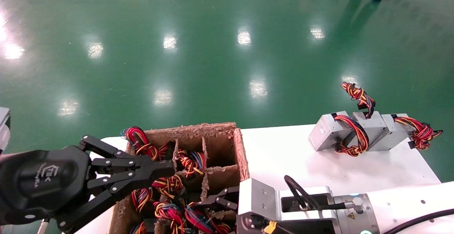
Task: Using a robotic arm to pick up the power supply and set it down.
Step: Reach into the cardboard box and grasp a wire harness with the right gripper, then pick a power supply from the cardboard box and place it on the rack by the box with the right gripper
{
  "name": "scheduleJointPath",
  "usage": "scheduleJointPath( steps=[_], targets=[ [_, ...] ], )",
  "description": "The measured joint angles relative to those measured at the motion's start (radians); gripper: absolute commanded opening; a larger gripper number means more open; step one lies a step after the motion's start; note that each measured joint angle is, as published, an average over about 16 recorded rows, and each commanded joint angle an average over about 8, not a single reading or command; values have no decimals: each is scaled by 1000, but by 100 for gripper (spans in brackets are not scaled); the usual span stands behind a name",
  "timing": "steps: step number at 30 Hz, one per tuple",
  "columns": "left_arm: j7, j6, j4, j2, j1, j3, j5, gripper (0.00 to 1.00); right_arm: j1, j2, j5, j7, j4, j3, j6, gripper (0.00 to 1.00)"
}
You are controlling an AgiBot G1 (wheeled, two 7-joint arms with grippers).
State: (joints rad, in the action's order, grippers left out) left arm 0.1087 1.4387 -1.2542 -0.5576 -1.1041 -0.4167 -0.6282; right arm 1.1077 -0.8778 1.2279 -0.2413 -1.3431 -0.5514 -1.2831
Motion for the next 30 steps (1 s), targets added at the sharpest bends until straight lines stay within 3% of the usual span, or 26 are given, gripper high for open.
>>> scheduleJointPath(
  steps=[17, 30],
  targets=[
    [0, 0, 0, 0, 0, 0, 0, 0, -28, 7, -30, -10, 26, 15, 17, 0],
    [0, 0, 0, 0, 0, 0, 0, 0, -28, 20, -139, -22, 109, 45, -51, 0]
  ],
)
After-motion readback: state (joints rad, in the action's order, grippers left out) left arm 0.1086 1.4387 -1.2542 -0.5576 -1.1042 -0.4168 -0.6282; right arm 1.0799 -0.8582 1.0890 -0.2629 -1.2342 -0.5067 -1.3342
